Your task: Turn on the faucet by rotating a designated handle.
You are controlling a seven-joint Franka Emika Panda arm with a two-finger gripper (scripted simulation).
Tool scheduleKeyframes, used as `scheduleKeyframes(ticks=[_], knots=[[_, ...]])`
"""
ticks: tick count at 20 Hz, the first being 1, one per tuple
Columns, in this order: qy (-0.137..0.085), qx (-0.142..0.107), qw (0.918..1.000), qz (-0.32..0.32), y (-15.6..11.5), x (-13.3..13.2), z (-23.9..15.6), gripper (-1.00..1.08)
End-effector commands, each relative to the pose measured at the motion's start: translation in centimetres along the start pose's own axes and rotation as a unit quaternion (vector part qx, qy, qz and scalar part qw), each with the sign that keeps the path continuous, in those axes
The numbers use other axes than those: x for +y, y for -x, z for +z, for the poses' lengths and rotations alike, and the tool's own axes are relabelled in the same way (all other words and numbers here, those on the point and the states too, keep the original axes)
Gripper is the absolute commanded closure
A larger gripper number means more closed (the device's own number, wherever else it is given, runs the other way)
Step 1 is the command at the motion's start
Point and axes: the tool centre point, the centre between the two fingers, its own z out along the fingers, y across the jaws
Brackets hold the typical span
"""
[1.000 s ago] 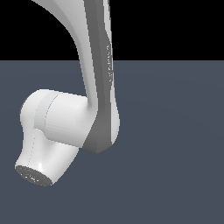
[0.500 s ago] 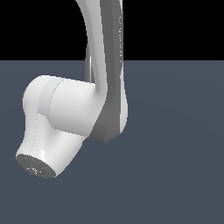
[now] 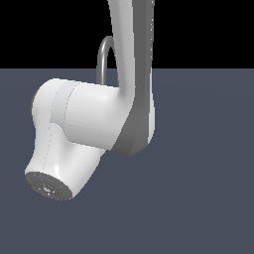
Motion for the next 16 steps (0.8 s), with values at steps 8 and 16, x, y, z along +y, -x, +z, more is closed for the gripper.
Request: scheduleKeyframes(ticks=[8, 16], knots=[[0.007, -0.009, 0.9999, 0.002, 1.7, -1.5, -0.5, 1.08], [-0.006, -0.018, 0.9998, 0.002, 1.3, -6.0, -0.1, 1.08]])
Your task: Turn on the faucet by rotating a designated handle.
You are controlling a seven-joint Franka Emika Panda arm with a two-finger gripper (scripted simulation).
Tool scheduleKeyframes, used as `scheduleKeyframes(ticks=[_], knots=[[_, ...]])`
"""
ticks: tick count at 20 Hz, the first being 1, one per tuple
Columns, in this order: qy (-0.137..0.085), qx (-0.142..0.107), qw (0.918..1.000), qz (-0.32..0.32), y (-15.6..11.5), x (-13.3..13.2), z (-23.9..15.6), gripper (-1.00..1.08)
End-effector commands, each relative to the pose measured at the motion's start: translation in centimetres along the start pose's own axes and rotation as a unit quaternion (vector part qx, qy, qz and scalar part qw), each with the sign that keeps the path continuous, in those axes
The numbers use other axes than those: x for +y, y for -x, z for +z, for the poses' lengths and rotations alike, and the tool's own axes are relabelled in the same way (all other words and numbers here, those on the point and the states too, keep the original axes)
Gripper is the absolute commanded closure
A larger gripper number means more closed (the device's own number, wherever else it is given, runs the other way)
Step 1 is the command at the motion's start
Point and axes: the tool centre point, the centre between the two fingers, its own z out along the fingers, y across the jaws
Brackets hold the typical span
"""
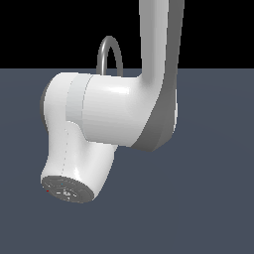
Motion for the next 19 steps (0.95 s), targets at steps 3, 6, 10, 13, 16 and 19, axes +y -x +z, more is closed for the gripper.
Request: scheduleKeyframes(ticks=[3, 6, 10, 13, 16, 19], knots=[[-0.037, 0.0, 0.9993, -0.006, -0.7, -5.3, 0.2, 1.08], [-0.003, -0.004, 1.0, 0.0, -0.7, -1.5, 0.1, 1.08], [-0.014, -0.003, 0.9999, -0.002, -2.1, -3.2, 0.1, 1.08], [-0.023, -0.002, 0.9997, -0.003, -3.2, -4.5, 0.2, 1.08], [-0.032, 0.0, 0.9995, -0.005, -4.3, -5.8, 0.2, 1.08], [-0.038, 0.0, 0.9993, -0.006, -5.0, -6.7, 0.1, 1.08]])
